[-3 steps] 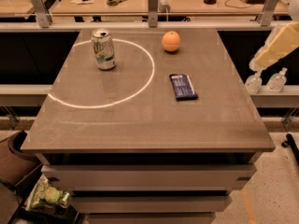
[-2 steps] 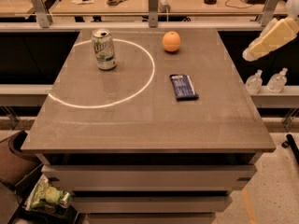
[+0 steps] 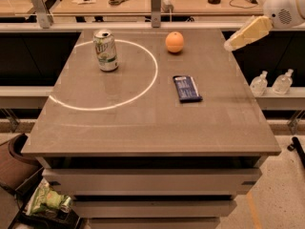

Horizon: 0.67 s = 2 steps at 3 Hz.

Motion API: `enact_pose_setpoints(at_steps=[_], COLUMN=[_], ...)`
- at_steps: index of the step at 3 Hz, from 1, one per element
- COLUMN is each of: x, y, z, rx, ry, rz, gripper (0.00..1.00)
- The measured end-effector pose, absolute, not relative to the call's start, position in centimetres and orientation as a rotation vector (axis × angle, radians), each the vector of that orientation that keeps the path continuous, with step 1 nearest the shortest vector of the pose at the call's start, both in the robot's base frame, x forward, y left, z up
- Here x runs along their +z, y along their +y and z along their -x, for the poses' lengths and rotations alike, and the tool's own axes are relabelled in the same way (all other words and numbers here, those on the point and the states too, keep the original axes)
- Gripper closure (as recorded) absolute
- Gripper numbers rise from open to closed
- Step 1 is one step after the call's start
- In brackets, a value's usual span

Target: Pick orange

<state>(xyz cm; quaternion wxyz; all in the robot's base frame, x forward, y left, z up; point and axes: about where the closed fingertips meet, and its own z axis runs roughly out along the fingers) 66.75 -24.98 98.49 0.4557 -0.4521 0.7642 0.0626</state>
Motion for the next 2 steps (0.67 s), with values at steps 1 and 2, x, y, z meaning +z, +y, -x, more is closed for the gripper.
enact_pose_setpoints(at_steps=[1, 2], x=[98.5, 97.1], y=[-25.0, -22.3], z=[-66.8, -68.2], rx=[0.155, 0.193], ry=[1.885, 1.887], rz=[1.115, 1.119], gripper=[0.0, 0.0])
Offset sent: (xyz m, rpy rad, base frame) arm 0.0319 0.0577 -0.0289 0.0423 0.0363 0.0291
